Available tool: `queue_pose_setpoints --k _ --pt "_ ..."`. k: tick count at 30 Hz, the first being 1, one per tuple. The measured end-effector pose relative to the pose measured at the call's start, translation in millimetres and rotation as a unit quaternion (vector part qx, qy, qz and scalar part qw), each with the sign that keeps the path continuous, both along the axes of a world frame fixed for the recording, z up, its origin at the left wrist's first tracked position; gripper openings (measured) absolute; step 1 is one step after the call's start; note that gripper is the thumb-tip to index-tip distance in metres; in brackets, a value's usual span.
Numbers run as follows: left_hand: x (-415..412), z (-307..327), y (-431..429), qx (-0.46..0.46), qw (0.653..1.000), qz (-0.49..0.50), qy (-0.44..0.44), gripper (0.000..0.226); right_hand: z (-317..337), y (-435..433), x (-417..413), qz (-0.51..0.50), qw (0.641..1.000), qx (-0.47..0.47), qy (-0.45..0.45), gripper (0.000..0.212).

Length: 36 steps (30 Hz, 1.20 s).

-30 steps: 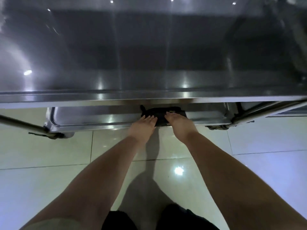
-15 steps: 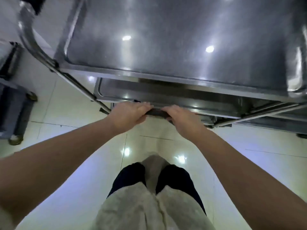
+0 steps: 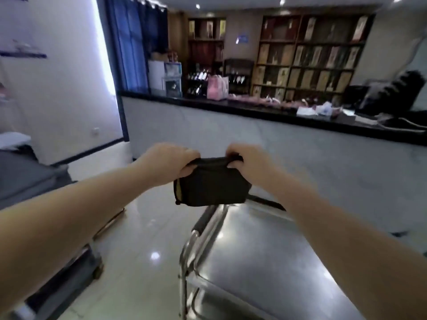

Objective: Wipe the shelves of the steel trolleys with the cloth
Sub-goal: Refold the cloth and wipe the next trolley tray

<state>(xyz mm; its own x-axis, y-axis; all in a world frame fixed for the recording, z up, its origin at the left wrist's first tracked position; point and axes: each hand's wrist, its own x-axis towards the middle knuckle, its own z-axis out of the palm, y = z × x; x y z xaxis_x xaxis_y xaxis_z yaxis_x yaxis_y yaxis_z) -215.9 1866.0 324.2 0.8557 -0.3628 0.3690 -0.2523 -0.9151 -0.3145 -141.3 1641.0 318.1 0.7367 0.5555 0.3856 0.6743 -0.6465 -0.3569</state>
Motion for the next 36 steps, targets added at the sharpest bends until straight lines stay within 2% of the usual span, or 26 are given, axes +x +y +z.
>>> queue_pose_setpoints --k 5,9,13,17,23,31,36 --pt "54 91 107 -0.065 0.991 -0.002 -0.114 0.028 98 121 49 -0.041 0.991 0.022 -0.129 0.015" --pt "97 149 189 -0.101 0.976 0.003 -0.194 0.024 163 211 82 -0.077 0.982 0.060 -0.165 0.016" --pt "153 184 266 -0.133 0.963 -0.017 -0.232 0.023 199 280 127 -0.082 0.971 0.090 -0.204 0.015" --pt "222 194 326 -0.134 0.958 -0.033 -0.251 0.024 206 333 188 -0.091 0.959 0.094 -0.250 0.014" --pt "355 203 388 -0.113 0.955 -0.041 -0.270 0.023 213 394 318 -0.092 0.960 0.073 -0.253 0.013" --pt "550 209 444 -0.057 0.962 -0.048 -0.261 0.024 225 448 496 -0.113 0.959 0.030 -0.257 0.013" --pt "680 199 457 -0.064 0.951 -0.106 -0.284 0.022 218 455 601 -0.143 0.954 0.013 -0.264 0.014"
